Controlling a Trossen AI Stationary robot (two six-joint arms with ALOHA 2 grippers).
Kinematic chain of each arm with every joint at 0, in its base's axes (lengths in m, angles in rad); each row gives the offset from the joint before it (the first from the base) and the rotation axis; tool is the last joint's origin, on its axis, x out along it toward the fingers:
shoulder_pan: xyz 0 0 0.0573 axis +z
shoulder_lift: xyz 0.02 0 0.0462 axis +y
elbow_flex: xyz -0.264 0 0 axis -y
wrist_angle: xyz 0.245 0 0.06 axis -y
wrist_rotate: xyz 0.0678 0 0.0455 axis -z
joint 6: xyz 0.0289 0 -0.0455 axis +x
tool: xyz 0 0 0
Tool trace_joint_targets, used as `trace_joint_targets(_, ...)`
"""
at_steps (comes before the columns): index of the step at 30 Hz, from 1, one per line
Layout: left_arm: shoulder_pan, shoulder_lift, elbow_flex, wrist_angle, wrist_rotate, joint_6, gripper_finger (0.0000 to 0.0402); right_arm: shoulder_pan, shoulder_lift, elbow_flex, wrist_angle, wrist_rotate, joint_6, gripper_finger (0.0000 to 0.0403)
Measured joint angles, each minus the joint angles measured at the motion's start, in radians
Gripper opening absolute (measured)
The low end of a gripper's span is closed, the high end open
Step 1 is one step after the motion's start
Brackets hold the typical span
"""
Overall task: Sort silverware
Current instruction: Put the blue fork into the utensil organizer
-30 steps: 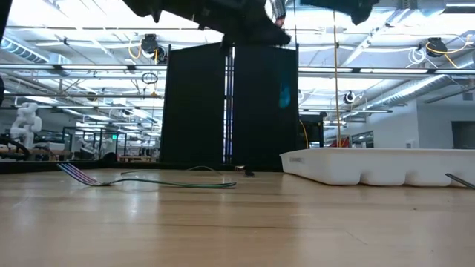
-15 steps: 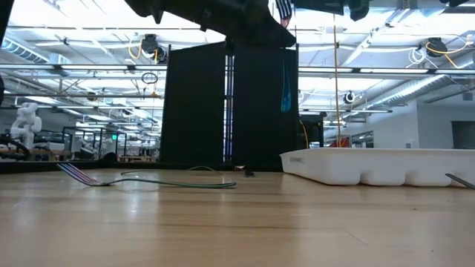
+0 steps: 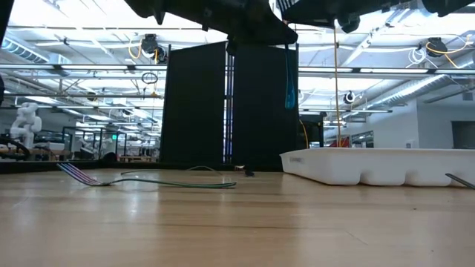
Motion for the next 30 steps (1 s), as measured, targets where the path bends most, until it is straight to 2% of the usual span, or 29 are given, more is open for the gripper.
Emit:
trace_joint_targets(4,0.005,-0.001,0.0,0.003,0.001,0.0,0.0007,-0.011,0.001,0.0,0.023,-0.004,0.0,0.007)
trace_joint_targets(11,0.009,-0.001,0.0,-0.004,0.001,0.0,0.0007,-0.046,0.001,0.0,0.051,-0.095,0.05,0.0006)
trace_joint_targets(17,0.009,-0.001,0.0,-0.02,0.03,0.024,0.0012,-0.039,-0.014,0.0,0.021,-0.099,0.065,0.0002)
trace_joint_targets(30,0.01,-0.002,0.003,0.009,0.163,0.053,0.0016,0.003,-0.167,0.002,-0.187,-0.122,0.166,0.0)
